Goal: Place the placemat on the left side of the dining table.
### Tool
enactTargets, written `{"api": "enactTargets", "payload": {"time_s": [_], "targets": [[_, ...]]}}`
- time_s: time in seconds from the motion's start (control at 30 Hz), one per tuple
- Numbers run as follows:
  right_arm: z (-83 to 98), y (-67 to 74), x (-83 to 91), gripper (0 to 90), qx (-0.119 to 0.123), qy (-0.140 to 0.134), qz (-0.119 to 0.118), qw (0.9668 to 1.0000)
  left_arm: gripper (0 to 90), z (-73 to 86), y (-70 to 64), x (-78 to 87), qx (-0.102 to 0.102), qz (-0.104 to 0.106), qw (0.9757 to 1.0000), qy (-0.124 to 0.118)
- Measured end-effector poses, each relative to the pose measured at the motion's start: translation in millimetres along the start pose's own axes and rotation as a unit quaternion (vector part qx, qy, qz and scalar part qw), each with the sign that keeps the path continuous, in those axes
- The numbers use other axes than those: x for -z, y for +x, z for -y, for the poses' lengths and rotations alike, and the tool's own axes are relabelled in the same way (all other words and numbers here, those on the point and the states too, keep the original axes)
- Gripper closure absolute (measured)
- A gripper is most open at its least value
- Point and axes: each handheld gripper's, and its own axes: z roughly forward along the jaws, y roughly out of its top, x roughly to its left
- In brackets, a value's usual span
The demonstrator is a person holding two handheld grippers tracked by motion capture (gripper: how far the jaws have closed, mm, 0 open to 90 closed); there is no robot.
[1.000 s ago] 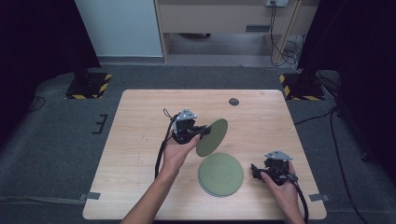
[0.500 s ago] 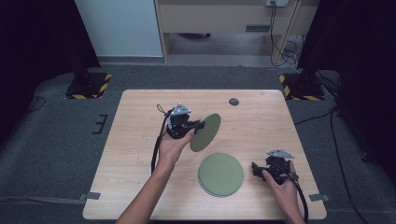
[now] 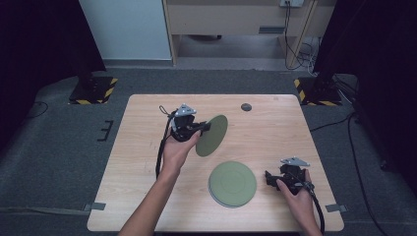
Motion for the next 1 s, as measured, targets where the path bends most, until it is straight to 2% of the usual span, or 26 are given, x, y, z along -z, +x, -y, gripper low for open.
{"api": "enactTargets", "payload": {"time_s": [0.17,0.73,1.0], "targets": [[0.0,-0.1,-0.1,4.5,0.0,0.0,0.0,1.0,85.2,0.8,7.2,3.3,0.001,-0.01,0.9999,0.001],[-0.6,-0.4,-1.1,1.6,-0.003,0.005,0.002,1.0,85.1,4.3,18.9,16.6,0.007,-0.024,0.9997,-0.007],[-1.2,-1.1,-2.1,0.6,0.001,0.006,-0.002,1.0,85.2,7.9,31.3,26.4,0.014,-0.038,0.9992,-0.006]]}}
